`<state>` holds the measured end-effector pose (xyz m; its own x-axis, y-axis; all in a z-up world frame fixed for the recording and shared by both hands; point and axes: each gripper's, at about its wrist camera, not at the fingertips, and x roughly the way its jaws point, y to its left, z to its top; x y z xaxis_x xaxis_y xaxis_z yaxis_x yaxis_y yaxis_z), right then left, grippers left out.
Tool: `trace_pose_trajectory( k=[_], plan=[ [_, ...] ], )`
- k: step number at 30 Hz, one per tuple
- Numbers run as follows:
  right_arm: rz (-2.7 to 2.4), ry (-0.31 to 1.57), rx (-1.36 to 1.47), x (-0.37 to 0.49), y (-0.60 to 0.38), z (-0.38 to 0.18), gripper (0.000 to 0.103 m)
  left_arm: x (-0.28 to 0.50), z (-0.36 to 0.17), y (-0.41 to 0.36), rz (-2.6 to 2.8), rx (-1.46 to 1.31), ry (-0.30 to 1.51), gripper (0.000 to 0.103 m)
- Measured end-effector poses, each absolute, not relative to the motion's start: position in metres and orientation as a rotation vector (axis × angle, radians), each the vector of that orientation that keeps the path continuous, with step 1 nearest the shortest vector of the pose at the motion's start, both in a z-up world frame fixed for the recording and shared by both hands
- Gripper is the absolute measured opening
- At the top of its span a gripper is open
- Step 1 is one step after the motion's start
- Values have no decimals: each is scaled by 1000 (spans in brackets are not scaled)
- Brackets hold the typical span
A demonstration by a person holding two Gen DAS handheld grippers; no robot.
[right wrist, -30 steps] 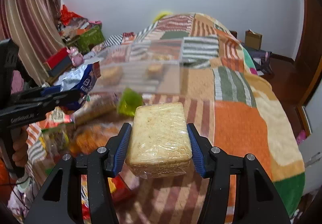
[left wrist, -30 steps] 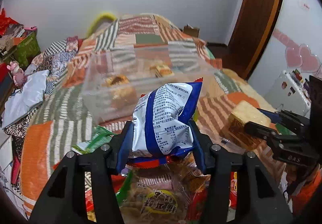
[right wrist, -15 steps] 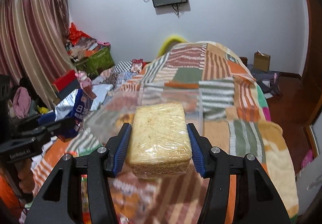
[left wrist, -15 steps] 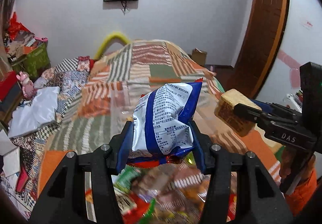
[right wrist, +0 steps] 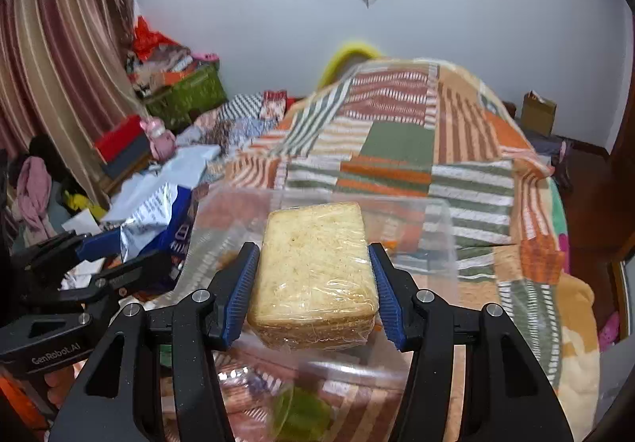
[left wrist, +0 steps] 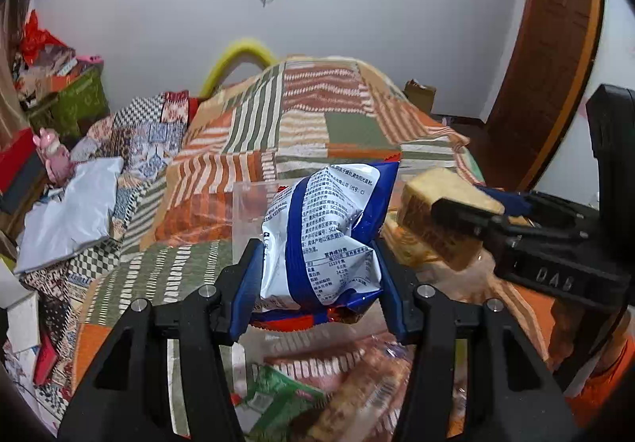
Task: Organize snacks
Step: 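Carry the bread loaf and chip bag over the box and release both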
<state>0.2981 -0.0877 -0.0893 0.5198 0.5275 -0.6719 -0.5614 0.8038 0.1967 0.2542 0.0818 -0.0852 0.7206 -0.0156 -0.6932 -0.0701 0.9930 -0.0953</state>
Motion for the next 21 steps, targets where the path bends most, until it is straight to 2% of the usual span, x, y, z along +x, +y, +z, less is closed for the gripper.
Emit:
trace_pose_trajectory(
  k=[11, 21],
  plan=[
    [674, 908, -109, 311, -65, -124, 52, 283, -125, 85, 40, -121, 852, 53],
    [687, 928, -154, 308, -59, -129, 52, 280, -128, 81, 48, -89, 859, 59]
  ],
)
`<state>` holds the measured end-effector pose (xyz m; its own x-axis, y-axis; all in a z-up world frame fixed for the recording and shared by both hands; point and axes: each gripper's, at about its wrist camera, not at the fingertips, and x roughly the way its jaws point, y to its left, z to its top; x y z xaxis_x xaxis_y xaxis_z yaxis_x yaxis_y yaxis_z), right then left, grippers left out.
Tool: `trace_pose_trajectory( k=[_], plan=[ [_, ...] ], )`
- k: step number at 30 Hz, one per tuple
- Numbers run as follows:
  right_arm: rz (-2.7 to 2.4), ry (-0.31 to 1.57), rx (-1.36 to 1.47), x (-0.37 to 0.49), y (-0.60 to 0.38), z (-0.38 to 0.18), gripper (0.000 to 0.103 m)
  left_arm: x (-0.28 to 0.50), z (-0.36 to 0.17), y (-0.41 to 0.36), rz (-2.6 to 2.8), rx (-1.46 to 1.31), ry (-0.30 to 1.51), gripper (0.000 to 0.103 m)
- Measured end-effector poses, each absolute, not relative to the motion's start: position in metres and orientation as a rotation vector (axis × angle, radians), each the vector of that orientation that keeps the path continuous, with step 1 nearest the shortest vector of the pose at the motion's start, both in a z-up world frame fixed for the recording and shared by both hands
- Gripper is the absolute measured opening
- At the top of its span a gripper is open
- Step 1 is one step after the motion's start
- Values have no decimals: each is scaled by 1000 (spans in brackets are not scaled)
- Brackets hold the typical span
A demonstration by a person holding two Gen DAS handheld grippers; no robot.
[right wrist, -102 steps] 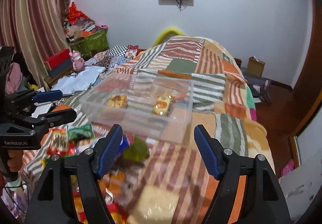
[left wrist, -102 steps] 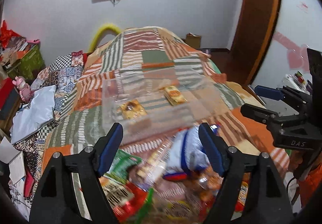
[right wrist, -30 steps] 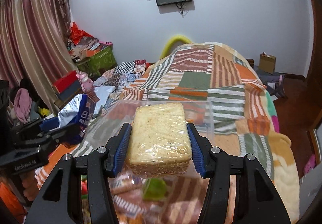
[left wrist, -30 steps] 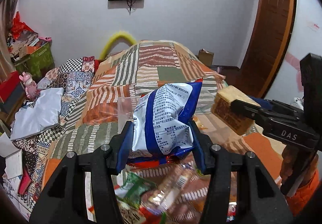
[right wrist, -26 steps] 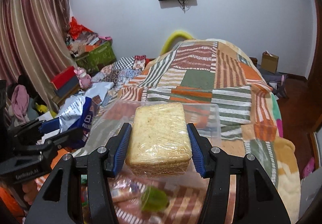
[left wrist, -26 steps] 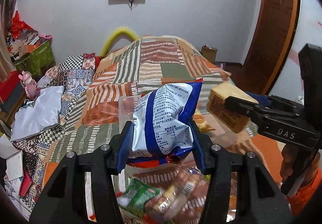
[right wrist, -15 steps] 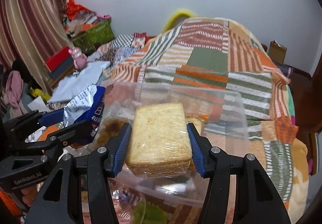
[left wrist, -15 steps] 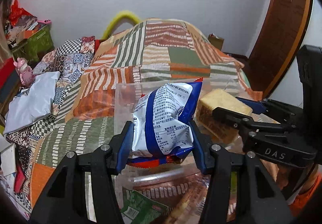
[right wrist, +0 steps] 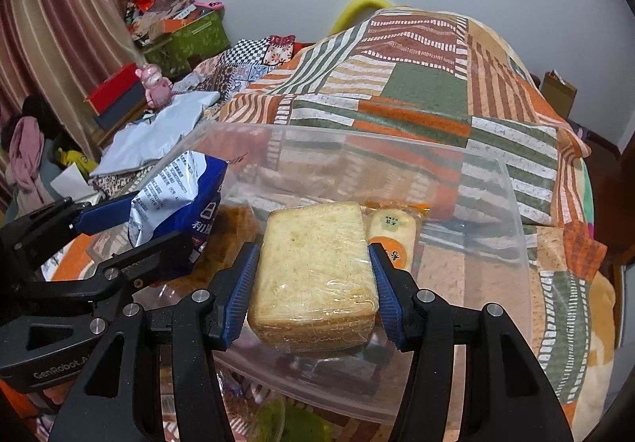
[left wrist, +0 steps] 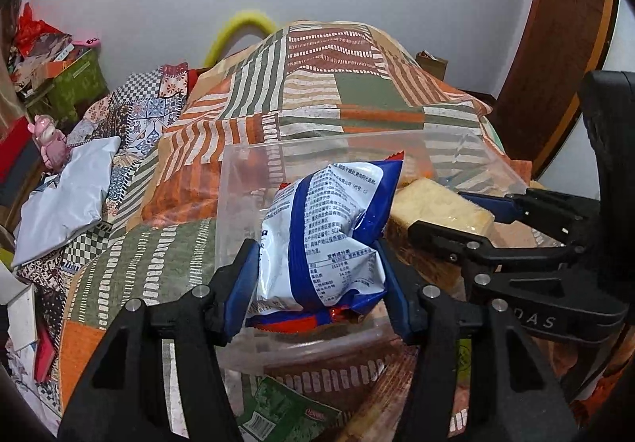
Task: Organize snacks
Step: 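Carry the bread loaf and chip bag over the box and release both, then grasp the green jelly cup with the right tool while the left grasps the wafer roll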
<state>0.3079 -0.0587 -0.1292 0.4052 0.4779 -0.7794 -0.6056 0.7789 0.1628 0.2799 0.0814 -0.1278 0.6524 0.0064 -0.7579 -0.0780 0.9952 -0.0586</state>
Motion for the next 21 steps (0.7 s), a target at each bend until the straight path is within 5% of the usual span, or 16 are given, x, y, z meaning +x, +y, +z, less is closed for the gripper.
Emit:
trace_pose_trajectory(
  k=[21],
  plan=[
    [673, 740, -132, 244, -108, -66, 62, 202, -72, 64, 1, -47, 763, 78]
  ],
)
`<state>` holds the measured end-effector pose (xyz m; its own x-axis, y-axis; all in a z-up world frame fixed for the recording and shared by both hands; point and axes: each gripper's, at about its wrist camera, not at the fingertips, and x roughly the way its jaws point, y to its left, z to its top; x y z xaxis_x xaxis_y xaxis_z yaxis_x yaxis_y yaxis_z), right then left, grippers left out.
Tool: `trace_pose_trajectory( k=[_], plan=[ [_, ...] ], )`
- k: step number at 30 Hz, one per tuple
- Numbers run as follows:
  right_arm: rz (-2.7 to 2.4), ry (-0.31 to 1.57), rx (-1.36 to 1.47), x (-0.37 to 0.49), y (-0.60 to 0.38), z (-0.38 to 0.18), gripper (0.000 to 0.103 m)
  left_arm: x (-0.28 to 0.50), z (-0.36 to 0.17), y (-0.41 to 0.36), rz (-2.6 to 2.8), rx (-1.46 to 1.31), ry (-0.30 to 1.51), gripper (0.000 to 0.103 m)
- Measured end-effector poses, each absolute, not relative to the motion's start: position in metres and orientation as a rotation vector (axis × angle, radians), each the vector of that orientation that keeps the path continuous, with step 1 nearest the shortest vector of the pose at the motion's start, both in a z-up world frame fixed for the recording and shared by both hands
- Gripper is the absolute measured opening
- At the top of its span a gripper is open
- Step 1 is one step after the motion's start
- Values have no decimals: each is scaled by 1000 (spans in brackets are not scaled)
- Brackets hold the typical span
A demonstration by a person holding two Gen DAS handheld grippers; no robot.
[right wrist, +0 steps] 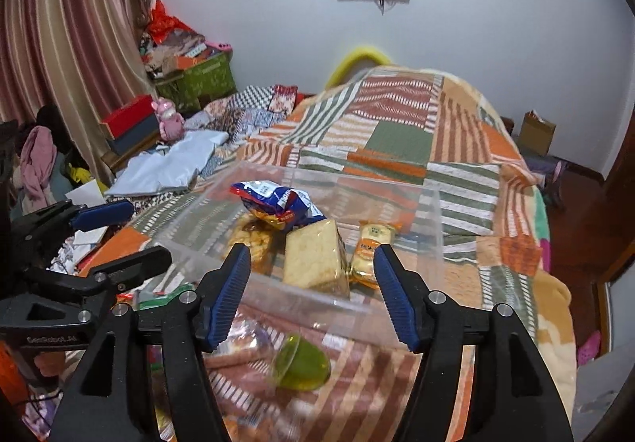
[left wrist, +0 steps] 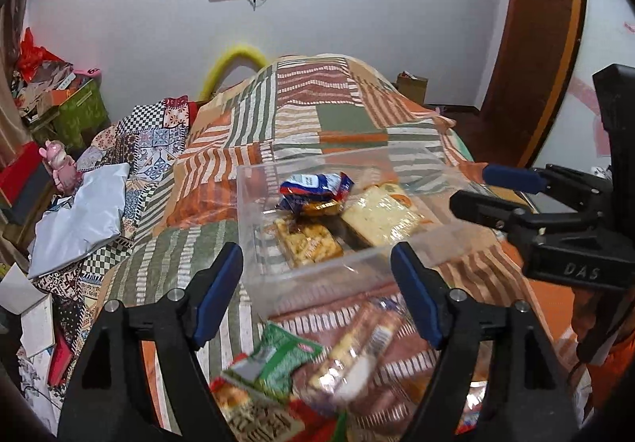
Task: Organize snacks
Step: 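Grasp the green jelly cup with the right tool while the left grasps the wafer roll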
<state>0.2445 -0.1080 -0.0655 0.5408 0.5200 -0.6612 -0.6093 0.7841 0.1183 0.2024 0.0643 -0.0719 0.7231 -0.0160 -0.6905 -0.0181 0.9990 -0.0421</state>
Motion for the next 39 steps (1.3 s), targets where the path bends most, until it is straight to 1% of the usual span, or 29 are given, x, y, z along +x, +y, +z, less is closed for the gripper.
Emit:
trace_pose_trajectory(
  k=[5, 8, 20, 22, 24, 25, 27, 29, 33, 35, 37, 39],
  plan=[
    [667, 708, -130, 223, -121, -62, 67, 184, -75, 59, -30, -57, 776, 83],
    [663, 716, -137, 214, -124, -69, 68, 177, -86, 57, -37, -48, 809, 83],
    [676, 874, -141, 216, -126, -127, 68, 176, -137, 48, -99, -2, 937, 83],
    [685, 900, -132, 219, -123, -135, 68, 181, -143, 45, -117, 1, 957, 79],
    [684, 916, -138, 221, -120, -143, 68, 187, -149, 43, -134, 7, 981, 69],
    [683, 925, -138, 222, -118, -147, 68, 190, -151, 42, -142, 5, 992, 68],
    [688, 944, -128, 223, -117, -153, 68, 195, -158, 41, -159, 0, 1016, 58],
    [694, 958, -108, 225, -118, -157, 64, 200, -164, 39, -178, -6, 1037, 54],
    [700, 979, -79, 231, -119, -162, 57, 205, -170, 37, -188, -8, 1048, 53],
    [707, 994, -71, 234, -118, -165, 53, 207, -171, 36, -198, -10, 1052, 53],
    [720, 1010, -60, 235, -117, -169, 46, 208, -172, 34, -204, 3, 1057, 54],
    [737, 1024, -47, 236, -116, -171, 43, 208, -174, 33, -210, 10, 1059, 54]
  ],
)
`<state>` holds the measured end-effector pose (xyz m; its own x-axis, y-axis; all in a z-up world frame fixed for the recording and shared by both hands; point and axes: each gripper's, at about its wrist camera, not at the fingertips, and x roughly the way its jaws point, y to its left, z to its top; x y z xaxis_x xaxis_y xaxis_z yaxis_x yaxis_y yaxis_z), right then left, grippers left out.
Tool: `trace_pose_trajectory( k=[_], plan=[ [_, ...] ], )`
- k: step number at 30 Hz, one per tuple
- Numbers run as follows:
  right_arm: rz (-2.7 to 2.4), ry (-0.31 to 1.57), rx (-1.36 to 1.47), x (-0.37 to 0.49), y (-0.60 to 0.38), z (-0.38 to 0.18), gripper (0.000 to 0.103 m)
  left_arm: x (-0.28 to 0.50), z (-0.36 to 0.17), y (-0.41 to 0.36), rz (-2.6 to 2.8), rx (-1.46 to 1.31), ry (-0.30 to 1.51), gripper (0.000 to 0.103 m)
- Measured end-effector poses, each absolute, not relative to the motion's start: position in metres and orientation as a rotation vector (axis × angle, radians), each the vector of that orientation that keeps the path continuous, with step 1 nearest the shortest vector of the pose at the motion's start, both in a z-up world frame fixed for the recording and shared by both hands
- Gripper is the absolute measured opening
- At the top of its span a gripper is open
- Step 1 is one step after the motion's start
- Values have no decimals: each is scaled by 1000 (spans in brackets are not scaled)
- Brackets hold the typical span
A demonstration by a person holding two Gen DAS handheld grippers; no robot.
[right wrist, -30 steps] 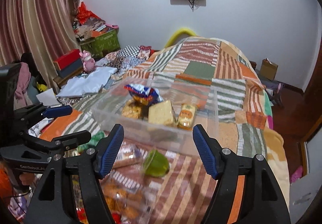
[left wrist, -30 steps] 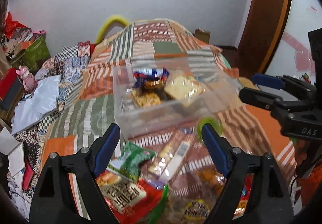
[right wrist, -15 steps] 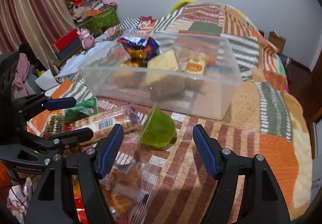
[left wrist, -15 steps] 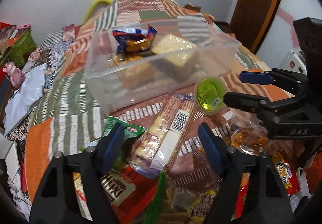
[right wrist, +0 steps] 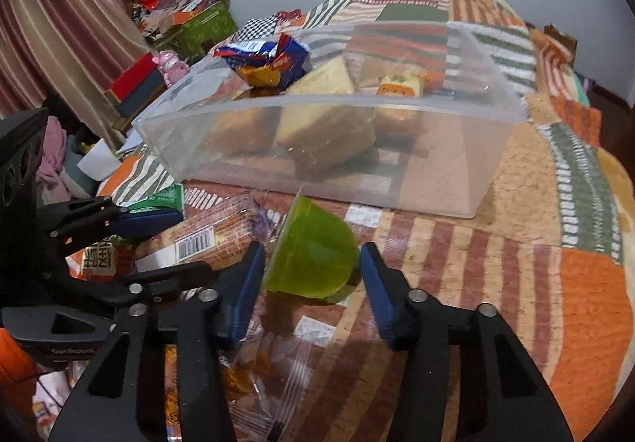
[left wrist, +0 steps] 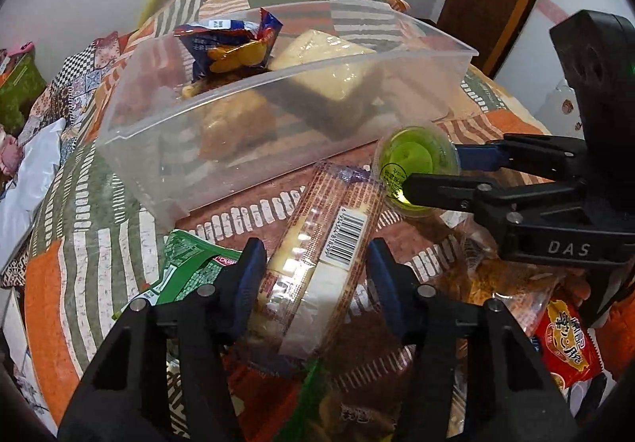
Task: Organize snacks
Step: 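Grasp the green jelly cup with the right tool while the left grasps the wafer roll, then lower the jelly cup and wafer roll into the box and open both tools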
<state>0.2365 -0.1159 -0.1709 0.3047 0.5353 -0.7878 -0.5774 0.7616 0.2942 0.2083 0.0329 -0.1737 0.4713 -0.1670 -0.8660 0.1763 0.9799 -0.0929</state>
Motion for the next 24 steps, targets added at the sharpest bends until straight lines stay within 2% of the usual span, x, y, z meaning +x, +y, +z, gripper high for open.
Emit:
trace_pose_trajectory(
  k=[11, 24],
  plan=[
    [714, 958, -42, 228, -128, -157, 38, 198, -168, 30, -188, 12, 1018, 49],
    [706, 840, -24, 214, -146, -125, 37, 164, -111, 40, -141, -43, 868, 46]
  ],
)
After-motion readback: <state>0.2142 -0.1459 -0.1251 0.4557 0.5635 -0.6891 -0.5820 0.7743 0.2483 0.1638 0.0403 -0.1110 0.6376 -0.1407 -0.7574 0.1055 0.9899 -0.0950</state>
